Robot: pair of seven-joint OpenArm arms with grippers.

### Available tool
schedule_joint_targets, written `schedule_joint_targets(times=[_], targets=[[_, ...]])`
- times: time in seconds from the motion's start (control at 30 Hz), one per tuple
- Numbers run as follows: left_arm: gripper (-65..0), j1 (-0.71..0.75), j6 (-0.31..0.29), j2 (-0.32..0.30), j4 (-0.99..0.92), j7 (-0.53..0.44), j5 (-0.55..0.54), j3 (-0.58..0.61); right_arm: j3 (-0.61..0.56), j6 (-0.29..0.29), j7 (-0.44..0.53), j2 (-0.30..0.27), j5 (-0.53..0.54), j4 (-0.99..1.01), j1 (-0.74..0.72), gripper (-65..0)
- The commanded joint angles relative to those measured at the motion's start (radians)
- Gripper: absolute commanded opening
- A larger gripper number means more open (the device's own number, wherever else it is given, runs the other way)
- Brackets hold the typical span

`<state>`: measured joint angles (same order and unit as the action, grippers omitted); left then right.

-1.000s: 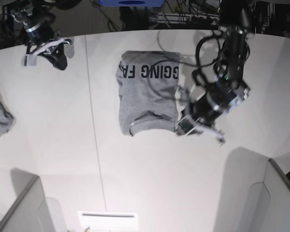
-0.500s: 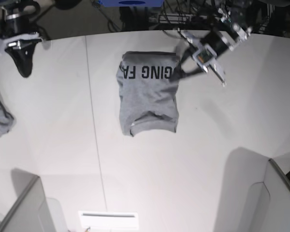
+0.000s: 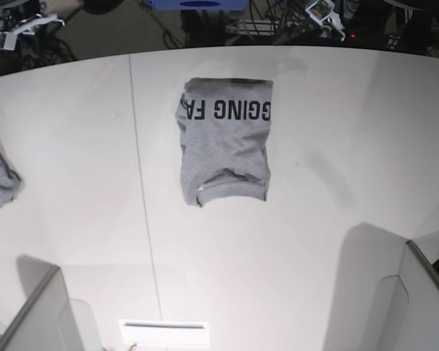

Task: Fold the T-shirt properly

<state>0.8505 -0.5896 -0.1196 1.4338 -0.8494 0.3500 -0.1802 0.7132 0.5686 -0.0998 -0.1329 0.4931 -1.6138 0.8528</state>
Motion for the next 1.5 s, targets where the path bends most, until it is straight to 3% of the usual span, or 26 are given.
schedule_joint_targets(times=[0.0,0.2,0.27,0.43,0.57,0.7,0.77,0.83,0.97,1.07,1.13,1.23,1.47], targets=[[-65.0,0.033,-0.005,0.007,-0.031,-0.041,-0.002,-0.003,0.015,0.004,-0.015,-0.02,0.019,0.016,0.01,-65.0],[-65.0,0.04,-0.005,0.019,-0.316,-0.117,-0.002,-0.008,-0.014,0.006,-0.266,-0.043,0.017,0.14,0.027,-65.0],[-65.0,0.023,-0.005,0.021,-0.413,-0.123,-0.006,-0.003,-0.065,0.006,-0.326,-0.08,0.017,0.185,0.023,-65.0],[-65.0,-0.118,-0.005,0.027,-0.727,-0.121,-0.01,-0.012,-0.421,0.004,-0.343,-0.179,-0.011,0.364,-0.051,-65.0],[-65.0,-0.242,-0.005,0.002,-1.005,-0.12,-0.009,-0.031,-0.66,0.001,-0.34,-0.242,-0.179,0.464,-0.132,-65.0],[-65.0,-0.383,-0.005,-0.021,-1.304,-0.118,-0.006,-0.107,-0.692,0.0,-0.34,-0.236,-0.362,0.63,-0.254,-65.0],[-65.0,-0.463,-0.005,-0.025,-1.434,-0.061,-0.004,-0.126,-0.694,0.0,-0.332,-0.224,-0.431,0.769,-0.347,-65.0],[-65.0,-0.531,-0.005,-0.025,-1.434,0.066,-0.002,-0.115,-0.696,0.0,-0.271,-0.213,-0.468,0.929,-0.441,-65.0],[-65.0,-0.59,-0.003,-0.018,-1.425,0.324,-0.009,-0.095,-0.696,0.0,-0.008,-0.184,-0.589,1.28,-0.623,-65.0],[-65.0,-0.595,0.063,-0.018,-1.361,0.414,-0.01,-0.098,-0.696,-0.002,0.199,-0.172,-0.719,1.458,-0.692,-65.0],[-65.0,-0.598,0.119,-0.018,-1.359,0.419,-0.01,-0.098,-0.696,-0.002,0.335,-0.139,-0.773,1.492,-0.696,-65.0],[-65.0,-0.598,0.175,-0.018,-1.359,0.417,-0.01,-0.098,-0.696,-0.002,0.371,-0.089,-0.854,1.493,-0.696,-65.0],[-65.0,-0.589,0.182,-0.013,-1.365,0.425,-0.01,-0.097,-0.694,-0.003,0.374,-0.001,-0.891,1.495,-0.643,-65.0]])
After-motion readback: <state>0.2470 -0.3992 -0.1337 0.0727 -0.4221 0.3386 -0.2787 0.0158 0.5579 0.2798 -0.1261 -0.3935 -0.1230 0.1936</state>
